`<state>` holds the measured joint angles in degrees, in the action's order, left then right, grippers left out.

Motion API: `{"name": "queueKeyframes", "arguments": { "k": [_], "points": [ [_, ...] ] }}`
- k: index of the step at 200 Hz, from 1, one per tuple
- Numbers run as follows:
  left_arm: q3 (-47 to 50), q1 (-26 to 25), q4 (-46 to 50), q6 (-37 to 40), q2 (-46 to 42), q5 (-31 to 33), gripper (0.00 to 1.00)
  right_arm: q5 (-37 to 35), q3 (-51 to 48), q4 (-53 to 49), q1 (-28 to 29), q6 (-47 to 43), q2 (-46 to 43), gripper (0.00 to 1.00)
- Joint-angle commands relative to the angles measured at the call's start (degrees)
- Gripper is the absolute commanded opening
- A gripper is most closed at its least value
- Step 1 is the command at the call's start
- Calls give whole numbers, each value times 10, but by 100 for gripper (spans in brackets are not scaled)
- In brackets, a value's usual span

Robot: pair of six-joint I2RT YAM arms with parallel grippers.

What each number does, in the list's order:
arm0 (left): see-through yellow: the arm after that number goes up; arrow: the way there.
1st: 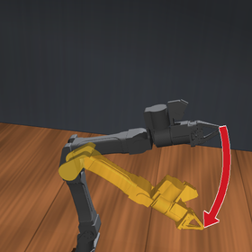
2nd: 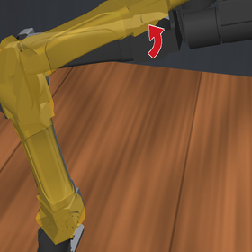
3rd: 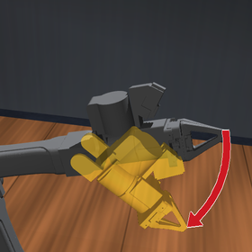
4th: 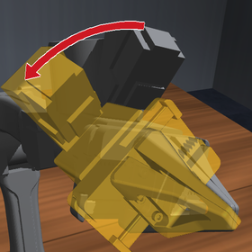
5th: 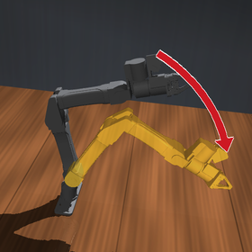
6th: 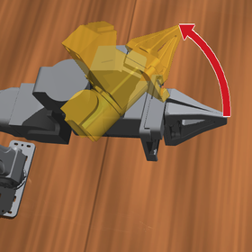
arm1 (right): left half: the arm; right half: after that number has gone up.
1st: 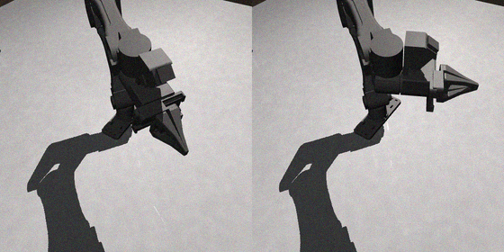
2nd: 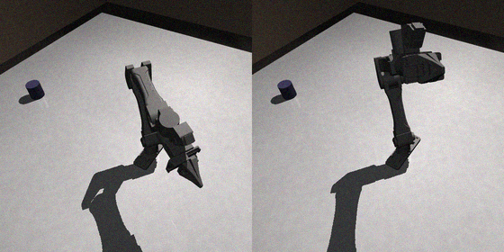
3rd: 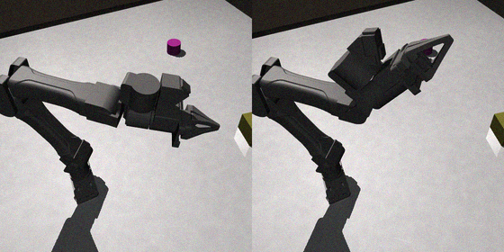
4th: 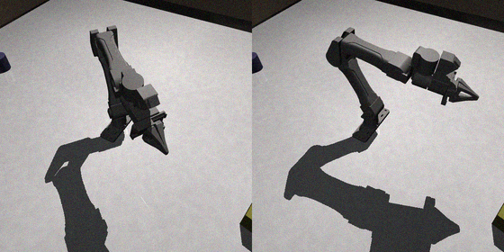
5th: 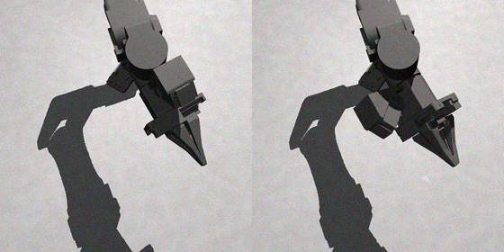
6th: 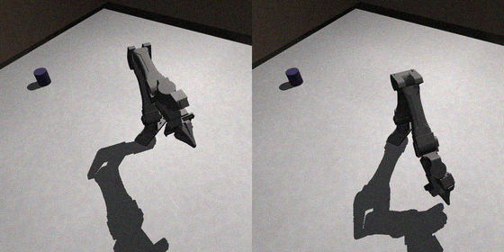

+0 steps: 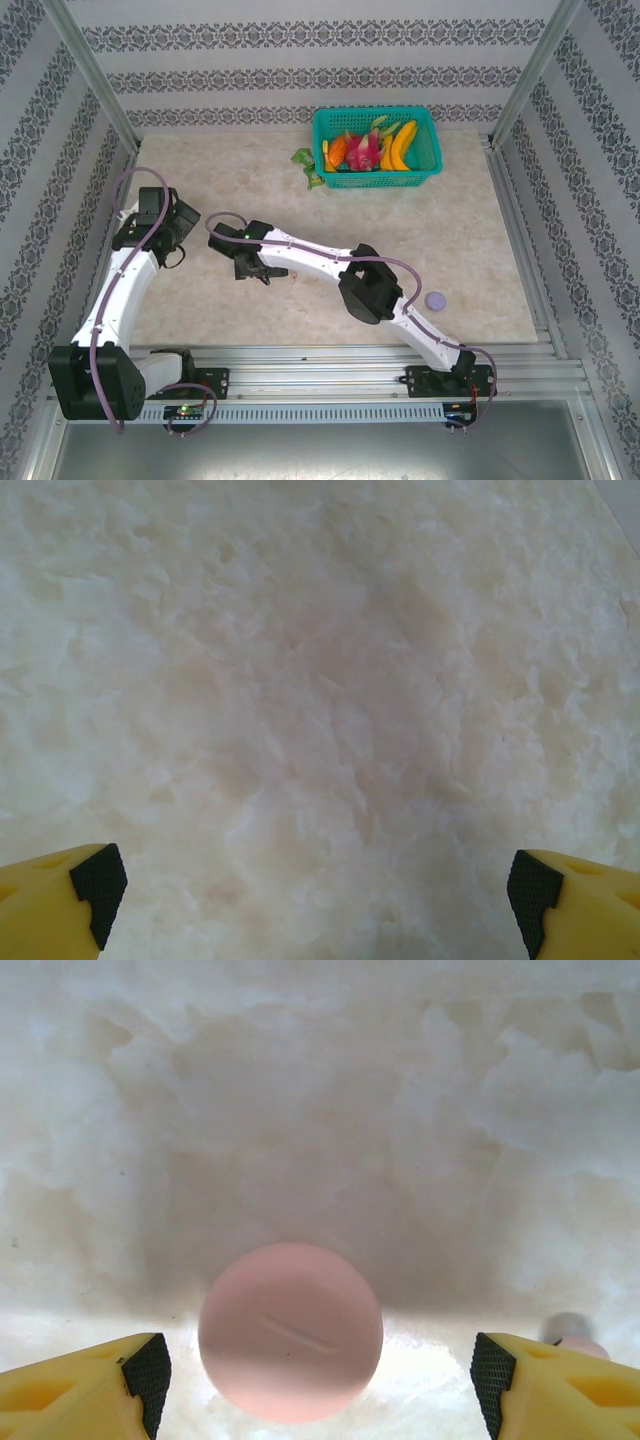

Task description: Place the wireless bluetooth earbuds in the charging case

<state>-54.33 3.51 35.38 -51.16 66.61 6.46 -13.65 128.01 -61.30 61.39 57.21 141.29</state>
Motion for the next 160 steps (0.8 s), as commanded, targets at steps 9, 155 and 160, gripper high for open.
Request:
{"name": "queueKeyframes", "arguments": {
  "k": [9, 155, 160],
  "points": [
    [11, 9, 6, -23, -12, 0, 100, 0, 21, -21, -4, 68, -11, 81],
    [20, 10, 5, -41, -21, 8, 100, 33, 106, -75, -13, 178, 80, 79],
    [20, 9, 4, -41, -22, 7, 100, 34, 106, -75, -12, 176, 82, 78]
  ]
}}
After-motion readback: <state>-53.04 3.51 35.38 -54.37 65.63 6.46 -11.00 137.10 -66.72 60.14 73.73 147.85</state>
